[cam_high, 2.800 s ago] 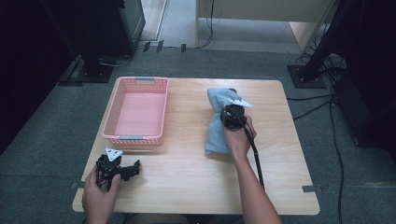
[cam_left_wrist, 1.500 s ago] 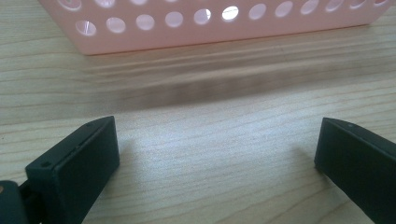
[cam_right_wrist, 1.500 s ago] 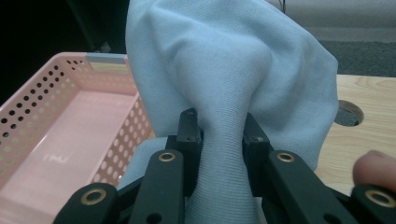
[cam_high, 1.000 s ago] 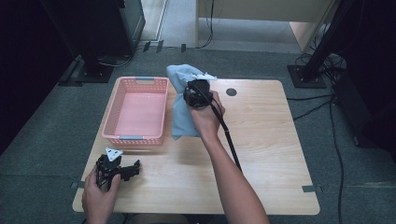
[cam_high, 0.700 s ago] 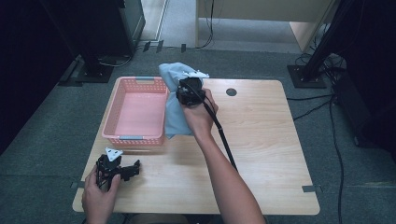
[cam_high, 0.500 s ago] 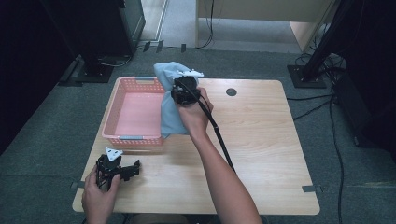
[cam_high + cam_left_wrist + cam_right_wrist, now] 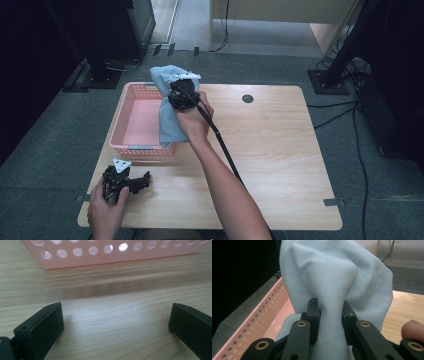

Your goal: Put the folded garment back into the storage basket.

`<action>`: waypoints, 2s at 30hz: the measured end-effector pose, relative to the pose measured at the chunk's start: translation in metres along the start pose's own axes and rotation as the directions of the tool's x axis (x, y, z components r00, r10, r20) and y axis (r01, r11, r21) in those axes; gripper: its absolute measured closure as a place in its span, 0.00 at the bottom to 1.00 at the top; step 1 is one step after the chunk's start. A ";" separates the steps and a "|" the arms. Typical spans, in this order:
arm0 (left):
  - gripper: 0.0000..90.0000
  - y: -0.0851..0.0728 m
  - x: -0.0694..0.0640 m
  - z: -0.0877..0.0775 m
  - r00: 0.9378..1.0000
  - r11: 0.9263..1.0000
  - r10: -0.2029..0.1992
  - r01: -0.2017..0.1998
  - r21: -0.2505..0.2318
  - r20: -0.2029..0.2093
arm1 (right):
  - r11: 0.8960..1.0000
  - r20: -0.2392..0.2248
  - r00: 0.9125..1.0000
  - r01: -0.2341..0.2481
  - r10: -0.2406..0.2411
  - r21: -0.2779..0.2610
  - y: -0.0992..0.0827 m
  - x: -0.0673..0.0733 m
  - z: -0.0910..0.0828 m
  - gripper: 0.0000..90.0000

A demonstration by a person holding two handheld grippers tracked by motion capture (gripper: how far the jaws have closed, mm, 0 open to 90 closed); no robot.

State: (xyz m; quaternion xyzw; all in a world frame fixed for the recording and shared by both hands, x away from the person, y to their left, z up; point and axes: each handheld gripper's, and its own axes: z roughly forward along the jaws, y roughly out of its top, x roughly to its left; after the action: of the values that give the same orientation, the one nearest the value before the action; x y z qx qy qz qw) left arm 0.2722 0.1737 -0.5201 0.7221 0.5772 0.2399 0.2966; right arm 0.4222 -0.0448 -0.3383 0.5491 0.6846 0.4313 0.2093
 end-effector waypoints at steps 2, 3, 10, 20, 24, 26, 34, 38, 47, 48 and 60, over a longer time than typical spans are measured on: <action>0.00 0.000 0.000 0.000 1.000 1.000 0.000 0.000 -0.001 0.000 | 1.000 -0.002 1.000 0.002 -0.002 0.000 0.001 0.004 0.002 0.84; 0.00 0.000 0.000 0.000 1.000 1.000 0.000 0.000 -0.001 0.000 | 1.000 -0.002 1.000 0.002 -0.002 0.000 0.001 0.004 0.002 0.84; 0.00 0.000 0.000 0.000 1.000 1.000 0.000 0.000 -0.001 0.001 | 1.000 -0.009 1.000 0.004 -0.004 0.001 0.004 0.015 0.009 0.84; 0.00 0.000 0.000 0.000 1.000 1.000 0.001 -0.001 0.000 0.000 | 1.000 -0.021 1.000 0.015 -0.015 0.009 0.009 0.032 0.020 0.84; 0.00 0.000 0.000 0.000 1.000 1.000 0.001 -0.001 0.000 0.000 | 1.000 -0.030 0.999 0.016 -0.016 0.013 0.010 0.039 0.025 0.84; 0.00 0.000 0.000 0.000 1.000 1.000 0.001 -0.001 0.000 0.000 | 1.000 -0.033 0.999 0.019 -0.019 0.014 0.009 0.042 0.027 0.84; 0.00 0.000 0.000 0.000 1.000 1.000 0.001 -0.001 0.000 0.000 | 0.999 -0.040 0.999 0.022 -0.021 0.025 0.009 0.053 0.038 0.84; 0.00 0.000 0.000 0.000 1.000 1.000 0.001 -0.001 0.000 0.000 | 0.999 -0.043 0.999 0.024 -0.022 0.028 0.009 0.060 0.043 0.84; 0.00 0.000 0.000 0.000 1.000 1.000 0.002 -0.002 0.000 0.000 | 0.999 -0.044 0.999 0.021 -0.020 0.033 0.006 0.070 0.058 0.84; 0.00 0.000 0.000 0.000 1.000 1.000 0.003 -0.003 0.002 -0.001 | 0.999 -0.045 0.999 0.021 -0.020 0.033 0.005 0.071 0.059 0.84; 0.00 0.000 0.000 0.000 1.000 1.000 -0.001 0.002 -0.004 0.001 | 0.999 -0.034 0.999 0.017 -0.016 0.047 -0.004 0.078 0.083 0.84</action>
State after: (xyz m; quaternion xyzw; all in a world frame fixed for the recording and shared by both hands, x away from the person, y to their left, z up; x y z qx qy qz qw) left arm 0.2720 0.1736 -0.5203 0.7212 0.5771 0.2402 0.2985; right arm 0.4588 0.0576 -0.3722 0.5408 0.7025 0.4226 0.1882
